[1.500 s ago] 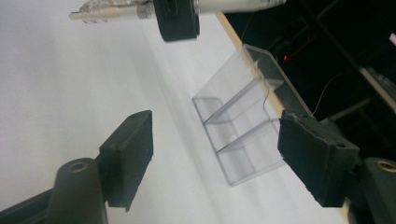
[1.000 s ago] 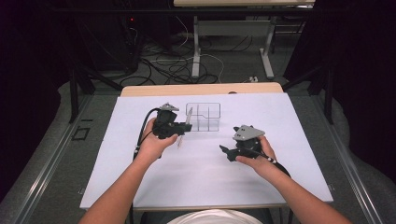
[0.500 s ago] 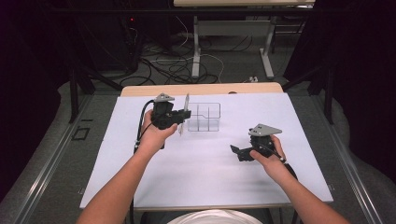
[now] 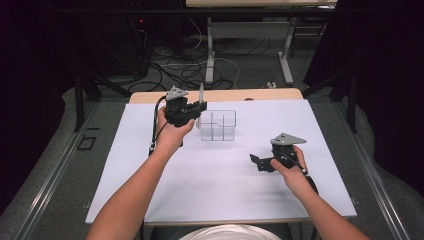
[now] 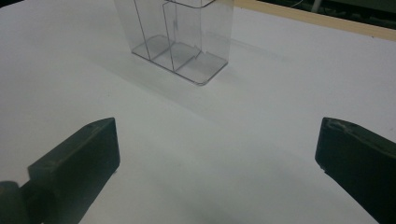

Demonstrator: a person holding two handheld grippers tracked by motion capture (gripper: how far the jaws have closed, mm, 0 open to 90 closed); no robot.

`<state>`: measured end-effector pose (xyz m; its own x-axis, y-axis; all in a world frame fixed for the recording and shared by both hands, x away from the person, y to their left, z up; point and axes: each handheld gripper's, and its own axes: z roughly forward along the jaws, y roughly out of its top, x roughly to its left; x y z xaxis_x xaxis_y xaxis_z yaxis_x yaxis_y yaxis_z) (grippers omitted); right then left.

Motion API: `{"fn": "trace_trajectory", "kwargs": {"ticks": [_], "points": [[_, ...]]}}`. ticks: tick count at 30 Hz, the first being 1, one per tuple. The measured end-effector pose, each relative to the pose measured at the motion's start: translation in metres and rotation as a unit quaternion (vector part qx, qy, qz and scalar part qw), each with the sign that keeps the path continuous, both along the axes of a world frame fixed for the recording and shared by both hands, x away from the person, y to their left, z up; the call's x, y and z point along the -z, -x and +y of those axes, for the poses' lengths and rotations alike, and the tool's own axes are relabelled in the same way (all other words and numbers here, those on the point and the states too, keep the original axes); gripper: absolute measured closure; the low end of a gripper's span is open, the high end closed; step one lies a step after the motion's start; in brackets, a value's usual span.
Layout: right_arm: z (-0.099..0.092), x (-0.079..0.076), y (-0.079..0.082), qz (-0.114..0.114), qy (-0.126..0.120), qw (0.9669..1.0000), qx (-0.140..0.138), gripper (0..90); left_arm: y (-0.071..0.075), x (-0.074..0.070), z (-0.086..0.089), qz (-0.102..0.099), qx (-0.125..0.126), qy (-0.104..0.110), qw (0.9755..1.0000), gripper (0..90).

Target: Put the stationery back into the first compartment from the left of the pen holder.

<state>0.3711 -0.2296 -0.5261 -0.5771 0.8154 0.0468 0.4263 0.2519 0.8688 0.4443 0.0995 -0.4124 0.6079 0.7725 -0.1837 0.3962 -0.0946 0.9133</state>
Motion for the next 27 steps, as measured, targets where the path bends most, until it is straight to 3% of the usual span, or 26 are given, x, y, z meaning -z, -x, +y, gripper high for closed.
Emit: {"fn": "trace_trajectory", "kwargs": {"ticks": [5,14,27], "points": [[0.000,0.001,0.000,0.003,-0.001,1.0000,-0.006,0.0,-0.009,-0.001,0.002,-0.017,-0.032,0.011,0.9993,79.0],[0.001,0.003,-0.001,0.009,-0.001,0.9999,-0.008,0.0,-0.022,0.005,0.001,-0.026,-0.076,0.032,0.9962,79.0],[0.000,0.005,-0.002,0.007,0.006,0.9999,-0.011,0.0,-0.035,0.013,-0.012,-0.027,-0.093,0.023,0.9951,79.0]]}}
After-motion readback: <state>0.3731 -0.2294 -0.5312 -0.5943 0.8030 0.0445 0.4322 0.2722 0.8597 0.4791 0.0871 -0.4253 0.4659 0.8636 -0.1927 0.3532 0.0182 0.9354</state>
